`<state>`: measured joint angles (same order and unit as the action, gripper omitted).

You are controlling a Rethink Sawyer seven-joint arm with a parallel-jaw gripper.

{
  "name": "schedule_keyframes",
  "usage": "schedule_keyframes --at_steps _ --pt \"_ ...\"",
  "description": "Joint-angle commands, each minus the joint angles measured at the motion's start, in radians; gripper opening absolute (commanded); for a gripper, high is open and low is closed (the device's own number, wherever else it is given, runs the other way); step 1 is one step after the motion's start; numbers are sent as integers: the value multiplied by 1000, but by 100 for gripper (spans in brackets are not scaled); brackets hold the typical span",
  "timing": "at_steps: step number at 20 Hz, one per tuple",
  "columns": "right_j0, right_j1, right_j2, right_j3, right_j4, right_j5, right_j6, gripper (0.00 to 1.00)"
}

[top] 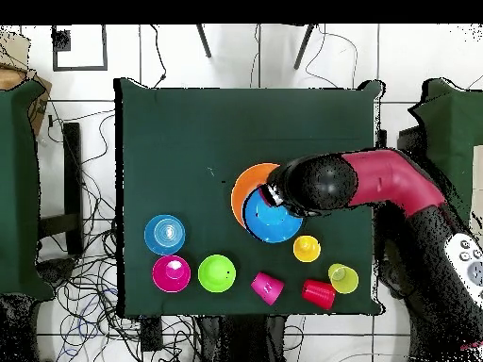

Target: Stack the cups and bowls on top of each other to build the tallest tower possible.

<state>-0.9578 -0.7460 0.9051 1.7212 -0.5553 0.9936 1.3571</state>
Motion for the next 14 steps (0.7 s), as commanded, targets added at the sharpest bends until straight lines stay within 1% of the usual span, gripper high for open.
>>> schedule_keyframes --at_steps 1,3,5,8,10,12,14 --pt "133 21 -127 -48 -50 -78 160 100" --pt "137 16 -129 -49 -29 -77 139 100" --pt "124 5 -113 -43 13 -62 108 100" --pt "85 -38 -68 -21 115 36 43 100" --pt "77 -81 -56 -40 165 126 12 100" --pt "78 -127 -55 -68 210 212 -10 100" --pt "80 -162 -56 -93 228 269 -26 100"
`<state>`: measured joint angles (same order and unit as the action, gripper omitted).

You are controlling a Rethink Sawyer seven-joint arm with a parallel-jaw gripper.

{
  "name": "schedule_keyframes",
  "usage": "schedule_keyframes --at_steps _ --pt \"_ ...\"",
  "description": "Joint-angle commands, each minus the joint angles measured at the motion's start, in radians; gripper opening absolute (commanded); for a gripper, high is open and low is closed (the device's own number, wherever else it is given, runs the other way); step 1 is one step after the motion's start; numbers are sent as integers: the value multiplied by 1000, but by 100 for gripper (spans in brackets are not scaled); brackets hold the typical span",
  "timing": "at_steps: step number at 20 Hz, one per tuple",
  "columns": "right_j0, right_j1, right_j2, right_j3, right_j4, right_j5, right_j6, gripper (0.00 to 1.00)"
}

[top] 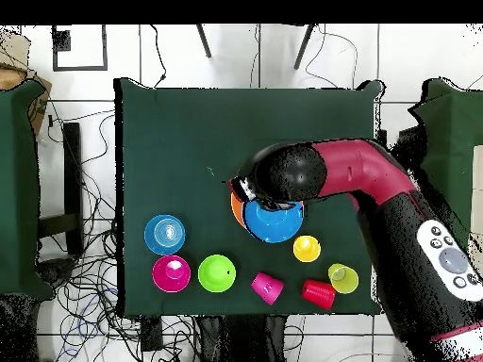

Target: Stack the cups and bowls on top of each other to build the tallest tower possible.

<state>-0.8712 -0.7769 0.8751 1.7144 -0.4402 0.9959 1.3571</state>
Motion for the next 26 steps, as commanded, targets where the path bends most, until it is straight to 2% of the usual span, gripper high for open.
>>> schedule_keyframes --at_steps 1,5,7,10,12,14,20,26 --pt "-6 -141 -26 -95 115 282 -36 100" --pt "2 -169 -32 -104 123 304 -27 100" --pt "4 -189 -38 -81 111 263 -10 100" --pt "22 -211 -68 -49 59 195 33 100" --pt "56 -209 -105 -53 -5 169 79 100" --pt "88 -192 -131 -53 -30 141 130 100" --pt "151 -178 -183 -38 -37 95 190 100" --pt "184 -179 -217 -58 -18 98 183 100"
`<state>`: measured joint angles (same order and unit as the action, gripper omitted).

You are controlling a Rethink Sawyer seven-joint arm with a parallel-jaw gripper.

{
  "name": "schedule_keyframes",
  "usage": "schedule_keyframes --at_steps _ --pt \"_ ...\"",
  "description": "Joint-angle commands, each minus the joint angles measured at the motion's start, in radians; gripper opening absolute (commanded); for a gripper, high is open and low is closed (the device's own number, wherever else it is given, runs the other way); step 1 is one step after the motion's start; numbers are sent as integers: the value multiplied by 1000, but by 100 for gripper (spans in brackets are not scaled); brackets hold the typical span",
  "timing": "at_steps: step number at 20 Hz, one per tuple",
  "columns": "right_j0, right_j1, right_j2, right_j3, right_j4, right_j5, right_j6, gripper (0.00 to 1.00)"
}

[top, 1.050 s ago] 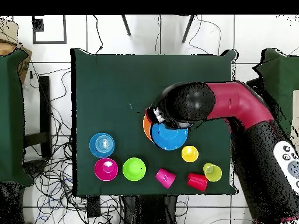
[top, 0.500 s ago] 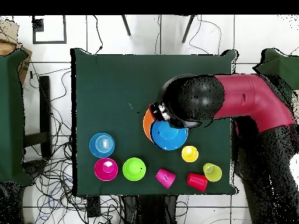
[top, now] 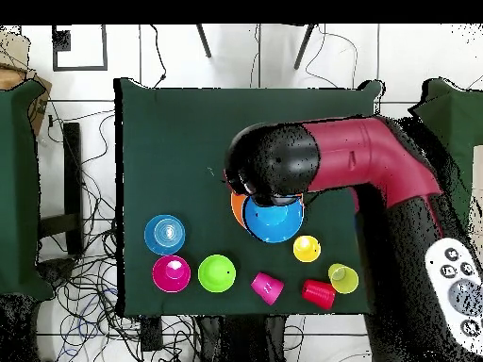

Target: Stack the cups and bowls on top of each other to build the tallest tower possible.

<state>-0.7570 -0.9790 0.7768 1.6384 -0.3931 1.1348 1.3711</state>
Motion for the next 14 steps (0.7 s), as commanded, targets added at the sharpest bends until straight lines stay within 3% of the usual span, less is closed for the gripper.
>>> schedule_keyframes --at_steps 1,14 --pt "71 27 -122 13 -59 -43 164 100" --pt "22 46 -83 27 52 -50 62 100"
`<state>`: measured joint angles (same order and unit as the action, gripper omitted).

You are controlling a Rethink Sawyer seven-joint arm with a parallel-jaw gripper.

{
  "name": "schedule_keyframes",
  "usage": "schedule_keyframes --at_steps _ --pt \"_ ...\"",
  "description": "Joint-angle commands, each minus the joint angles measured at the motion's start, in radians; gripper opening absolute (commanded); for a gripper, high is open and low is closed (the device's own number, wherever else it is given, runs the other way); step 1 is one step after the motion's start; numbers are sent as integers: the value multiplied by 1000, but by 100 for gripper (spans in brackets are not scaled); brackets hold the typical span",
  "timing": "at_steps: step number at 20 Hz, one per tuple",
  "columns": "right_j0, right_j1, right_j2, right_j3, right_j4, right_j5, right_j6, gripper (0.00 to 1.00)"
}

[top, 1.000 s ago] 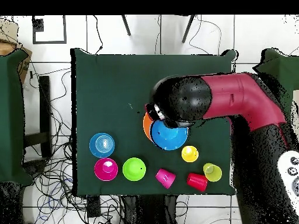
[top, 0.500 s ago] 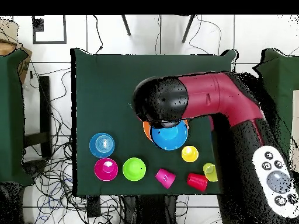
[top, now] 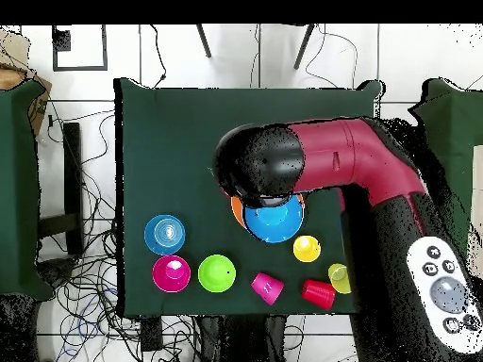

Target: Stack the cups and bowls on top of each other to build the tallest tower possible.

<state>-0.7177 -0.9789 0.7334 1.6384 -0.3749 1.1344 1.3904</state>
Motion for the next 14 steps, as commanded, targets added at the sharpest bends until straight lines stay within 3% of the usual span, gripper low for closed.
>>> schedule_keyframes --at_steps 1,14 --pt "-18 45 -38 28 33 -40 30 100" --pt "-74 55 1 51 70 -43 -57 100"
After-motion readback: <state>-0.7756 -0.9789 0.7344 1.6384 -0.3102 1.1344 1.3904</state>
